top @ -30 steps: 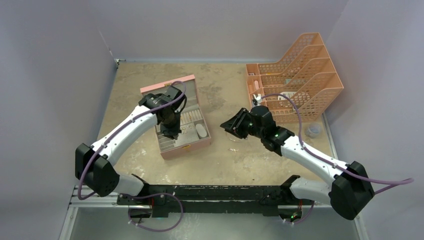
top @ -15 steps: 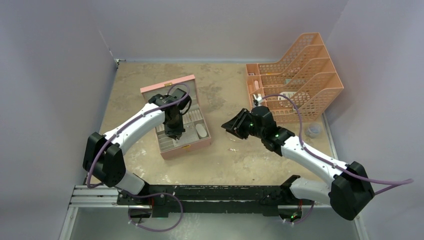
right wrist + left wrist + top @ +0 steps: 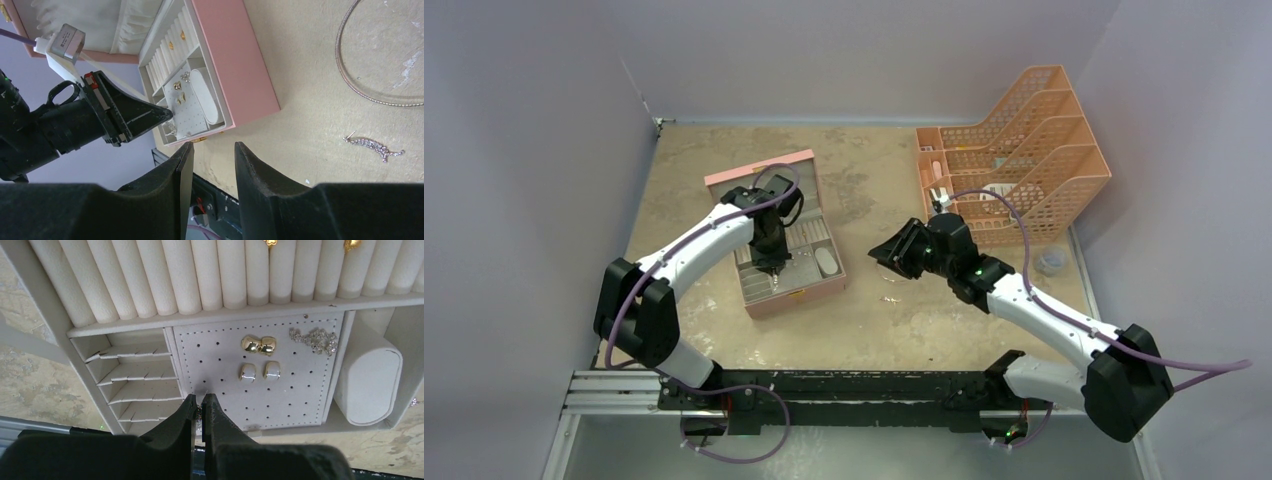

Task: Organize the mixed jewelry
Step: Place the jewelry in the jewelry box.

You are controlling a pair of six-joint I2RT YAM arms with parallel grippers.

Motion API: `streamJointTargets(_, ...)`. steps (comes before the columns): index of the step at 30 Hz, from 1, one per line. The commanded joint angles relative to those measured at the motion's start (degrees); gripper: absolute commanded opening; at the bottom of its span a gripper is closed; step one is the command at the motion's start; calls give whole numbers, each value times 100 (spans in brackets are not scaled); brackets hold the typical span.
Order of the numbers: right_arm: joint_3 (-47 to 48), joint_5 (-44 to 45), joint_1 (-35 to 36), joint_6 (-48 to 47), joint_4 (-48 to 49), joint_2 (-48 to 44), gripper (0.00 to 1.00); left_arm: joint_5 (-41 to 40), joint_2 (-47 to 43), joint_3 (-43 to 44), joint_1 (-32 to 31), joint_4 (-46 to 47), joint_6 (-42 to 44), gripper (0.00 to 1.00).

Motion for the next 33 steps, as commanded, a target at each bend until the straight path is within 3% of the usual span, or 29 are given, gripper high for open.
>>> streamJointTargets(1, 4, 114, -30, -128, 0, -163, 38, 84, 18, -110, 66, 222, 34, 0)
streamJointTargets(12, 203, 465, -35, -265, -182, -291, 39, 286, 29, -156, 141, 327, 151, 1)
streamJointTargets(22, 368, 558, -35, -537, -369, -282, 41, 343, -153, -31, 164, 183, 245, 20)
streamJointTargets(33, 934, 927, 30, -1547, -504, 1, 44, 249, -824, 137, 172, 20, 290, 28)
